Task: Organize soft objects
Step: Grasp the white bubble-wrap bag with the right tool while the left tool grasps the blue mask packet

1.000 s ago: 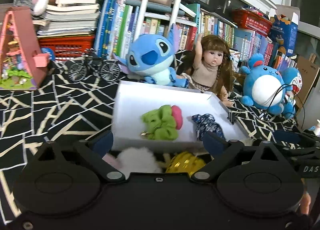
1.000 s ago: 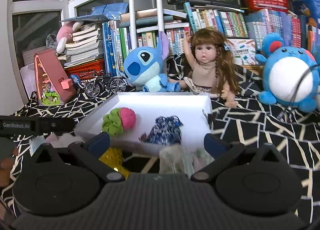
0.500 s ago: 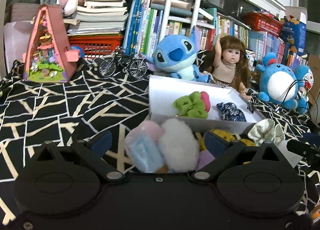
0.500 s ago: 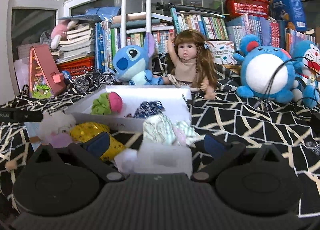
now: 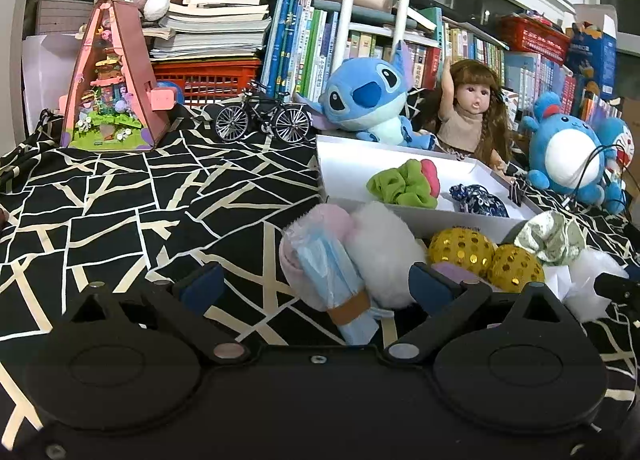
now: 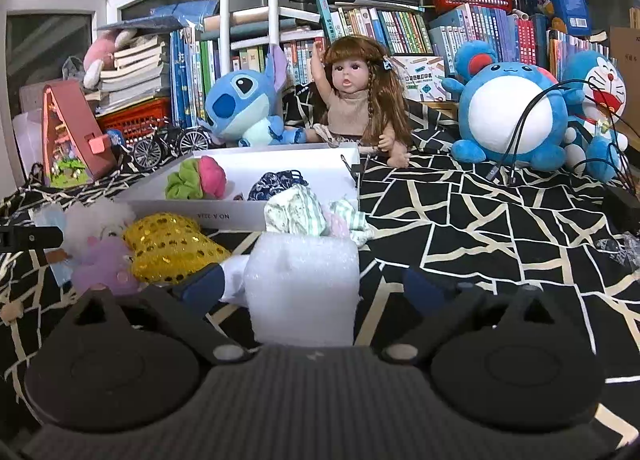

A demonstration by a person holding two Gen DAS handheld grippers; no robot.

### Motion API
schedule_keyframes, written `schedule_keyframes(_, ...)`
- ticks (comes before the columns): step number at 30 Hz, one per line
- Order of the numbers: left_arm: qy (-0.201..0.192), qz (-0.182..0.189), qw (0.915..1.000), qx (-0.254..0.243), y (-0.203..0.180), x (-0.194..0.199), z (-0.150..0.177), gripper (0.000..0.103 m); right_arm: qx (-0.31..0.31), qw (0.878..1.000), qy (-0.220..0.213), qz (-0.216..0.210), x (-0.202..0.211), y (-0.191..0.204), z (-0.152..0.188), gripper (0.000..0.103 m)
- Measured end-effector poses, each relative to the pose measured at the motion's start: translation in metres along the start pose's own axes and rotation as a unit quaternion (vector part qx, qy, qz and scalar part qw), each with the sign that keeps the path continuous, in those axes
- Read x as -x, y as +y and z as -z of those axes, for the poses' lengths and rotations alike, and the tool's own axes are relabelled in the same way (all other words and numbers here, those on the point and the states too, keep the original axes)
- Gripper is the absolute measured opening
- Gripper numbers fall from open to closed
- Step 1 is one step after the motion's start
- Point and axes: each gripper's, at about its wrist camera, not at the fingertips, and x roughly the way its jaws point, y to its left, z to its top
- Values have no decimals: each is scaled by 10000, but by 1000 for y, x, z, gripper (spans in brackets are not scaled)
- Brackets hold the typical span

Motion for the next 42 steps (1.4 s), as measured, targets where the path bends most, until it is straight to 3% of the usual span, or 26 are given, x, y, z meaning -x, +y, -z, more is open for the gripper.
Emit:
schedule_keyframes(7, -55, 60, 10000, -47, 2, 0, 6, 97, -91, 9999, 74, 69, -5, 3, 2, 92)
schedule_keyframes(20, -212, 202, 9996, 21, 4, 7, 9, 82, -129, 9998, 115, 16, -14, 10, 3, 83)
schedule_keyframes(22, -257, 209, 9994, 51, 4, 9, 8, 74, -130, 9999, 93, 7, -13, 10, 3, 83)
schedule_keyframes(24, -289, 225, 9993, 97, 4, 11, 7, 55, -149, 9999, 66, 4, -13, 10, 2, 82)
schedule_keyframes(27, -283, 230, 9991, 200, 5, 13, 5, 42, -205, 9998, 7, -9, -11, 8, 2, 77)
schedule_keyframes(30, -292, 236, 9988, 322, 8, 15, 2, 40, -245, 9997, -47, -10, -8, 6, 2, 66)
schedule_keyframes(35, -98, 291, 9986, 442, 10, 2, 2, 39, -258, 9996, -66, -6, -5, 6, 1, 63)
schedule_keyframes(37, 15, 364, 9978, 547, 9, -3, 3, 17, -224, 9997, -92, 27, -4, 8, 2, 63)
schedule_keyframes(42, -175, 445, 9977, 471, 4, 5, -3, 11, -116, 9997, -210, 32, 6, 9, -3, 62)
